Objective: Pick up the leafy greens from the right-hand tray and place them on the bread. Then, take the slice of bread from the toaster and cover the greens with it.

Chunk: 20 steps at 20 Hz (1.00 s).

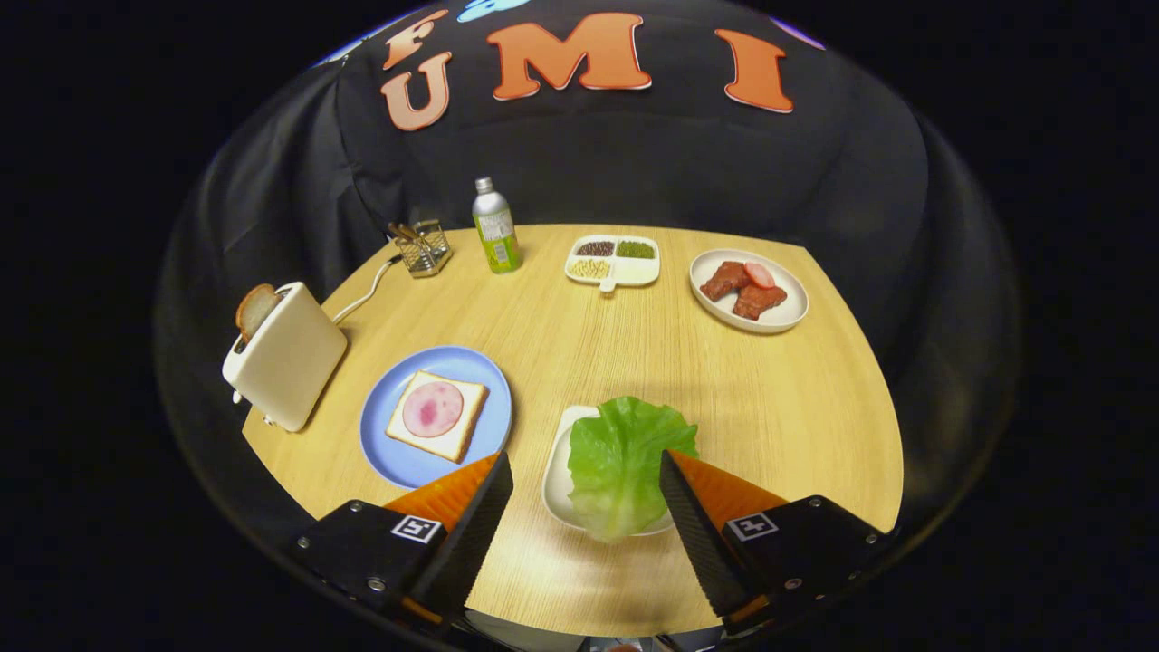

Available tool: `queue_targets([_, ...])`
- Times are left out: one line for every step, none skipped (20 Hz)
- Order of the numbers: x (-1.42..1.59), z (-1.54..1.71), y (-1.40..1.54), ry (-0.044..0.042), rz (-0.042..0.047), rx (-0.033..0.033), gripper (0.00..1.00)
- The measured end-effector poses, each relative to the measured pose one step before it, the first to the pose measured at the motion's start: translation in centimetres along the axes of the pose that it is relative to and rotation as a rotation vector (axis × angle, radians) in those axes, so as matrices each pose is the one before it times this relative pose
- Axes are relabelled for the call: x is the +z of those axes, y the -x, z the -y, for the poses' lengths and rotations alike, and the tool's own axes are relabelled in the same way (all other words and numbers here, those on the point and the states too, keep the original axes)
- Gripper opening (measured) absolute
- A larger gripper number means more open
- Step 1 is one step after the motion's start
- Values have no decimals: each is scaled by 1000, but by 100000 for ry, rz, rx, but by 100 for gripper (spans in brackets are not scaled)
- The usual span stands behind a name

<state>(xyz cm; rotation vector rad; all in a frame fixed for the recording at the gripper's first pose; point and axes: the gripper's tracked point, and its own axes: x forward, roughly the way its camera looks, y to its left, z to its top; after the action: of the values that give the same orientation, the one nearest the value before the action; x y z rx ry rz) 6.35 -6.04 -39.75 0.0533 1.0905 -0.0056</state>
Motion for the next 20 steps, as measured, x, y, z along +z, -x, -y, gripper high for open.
queue_targets([-584, -232, -565, -894, -3821, 570, 98])
queue_targets([-301, 7, -829, -494, -3206, 364, 97])
queue_targets([-240, 218, -877, -261, -2362, -980, 97])
queue_targets([-68, 132, -886, 64, -1885, -905, 97])
queue_targets([-128, 161, -779, -242, -2265, -1102, 96])
queue_targets([-51, 180, -840, -398, -2024, -875, 96])
queue_targets([-224, 320, -759, 192, -2216, -1310, 96])
queue_targets([-68, 414, -776, 74, -1828, -1500, 96])
queue_targets([-139, 439, -776, -301, -2182, -1420, 96])
queue_targets([-120, 277, -714, -1291, -1582, -582, 95])
queue_targets([-28, 273, -530, -1496, -1390, -848, 94])
queue_targets([86, 345, -476, -677, -705, -565, 94])
queue_targets([-79, 353, -371, -490, -985, -735, 94])
queue_targets([-51, 187, -391, -813, -702, -726, 92])
queue_targets([-282, 240, -322, -788, -803, -618, 92])
queue_targets([6, -114, -245, -623, -466, -279, 90])
queue_targets([-215, 29, -336, 427, -519, -572, 90])
queue_targets([-241, 61, -172, 1295, -800, -641, 90])
queue_targets([226, -73, 110, 161, 1614, -425, 90])
queue_targets([-136, -41, -144, 136, -1528, 265, 89])
